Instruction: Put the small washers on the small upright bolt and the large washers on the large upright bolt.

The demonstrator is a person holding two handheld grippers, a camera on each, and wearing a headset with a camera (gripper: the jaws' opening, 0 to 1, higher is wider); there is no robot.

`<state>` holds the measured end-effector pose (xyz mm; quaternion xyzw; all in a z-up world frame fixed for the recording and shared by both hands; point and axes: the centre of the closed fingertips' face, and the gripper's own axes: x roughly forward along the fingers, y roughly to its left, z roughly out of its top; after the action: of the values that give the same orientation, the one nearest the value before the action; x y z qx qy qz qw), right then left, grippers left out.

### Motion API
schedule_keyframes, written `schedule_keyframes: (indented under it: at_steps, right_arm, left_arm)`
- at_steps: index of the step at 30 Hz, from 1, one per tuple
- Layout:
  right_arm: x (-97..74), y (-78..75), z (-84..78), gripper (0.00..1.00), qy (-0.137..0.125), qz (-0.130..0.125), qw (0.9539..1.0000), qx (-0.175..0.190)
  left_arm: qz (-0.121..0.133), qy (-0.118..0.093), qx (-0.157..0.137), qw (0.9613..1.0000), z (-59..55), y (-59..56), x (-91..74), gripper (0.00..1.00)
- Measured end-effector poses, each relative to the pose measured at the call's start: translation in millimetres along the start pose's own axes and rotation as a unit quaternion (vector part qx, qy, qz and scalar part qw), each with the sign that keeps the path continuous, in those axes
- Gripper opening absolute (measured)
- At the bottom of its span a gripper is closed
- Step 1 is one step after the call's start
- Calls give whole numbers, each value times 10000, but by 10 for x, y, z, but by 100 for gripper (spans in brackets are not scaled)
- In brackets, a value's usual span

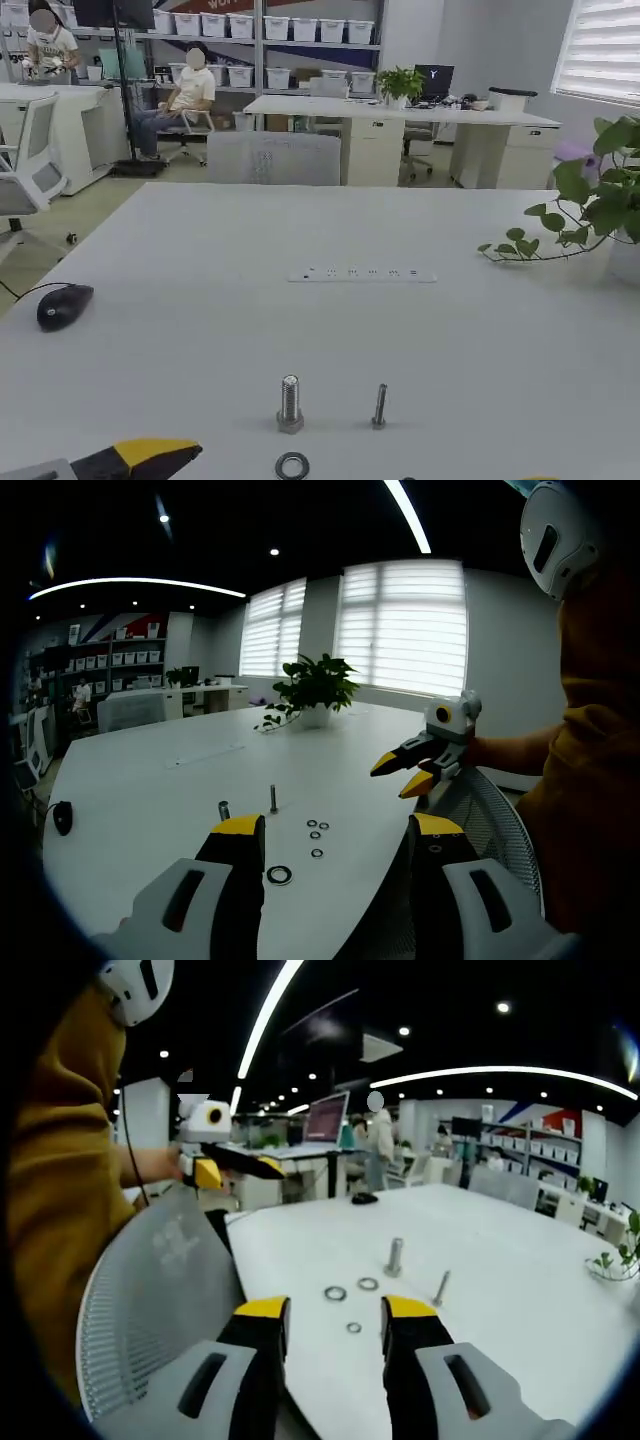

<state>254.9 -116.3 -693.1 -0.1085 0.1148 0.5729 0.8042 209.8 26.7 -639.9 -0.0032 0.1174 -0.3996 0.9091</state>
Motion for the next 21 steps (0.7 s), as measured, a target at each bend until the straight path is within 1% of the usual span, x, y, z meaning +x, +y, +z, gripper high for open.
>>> schedule_keyframes:
  at_steps: [4,6,11,16,19,21]
  right_arm:
    - [6,-16,2,37,8,-11,10000,3]
    - [12,-17,-9,37,48,-4,10000,-10]
    - [17,-13,-10,37,47,-7,10000,5]
    - [18,0,-47,36,126,-10,9999,10]
    - [20,23,-61,33,174,47,9998,66]
    - [24,20,-57,32,162,34,9998,61]
  left_arm:
    - [-12,48,8,10000,-16,-1,5,56]
    - [-33,27,-14,10000,-12,-6,8,56]
    - [-15,1,-30,10000,-7,2,11,56]
    - [-50,15,-22,10000,-10,-4,21,56]
    - [-54,15,-50,10000,-22,-1,30,56]
    - [-85,0,-53,10000,-25,-24,47,56]
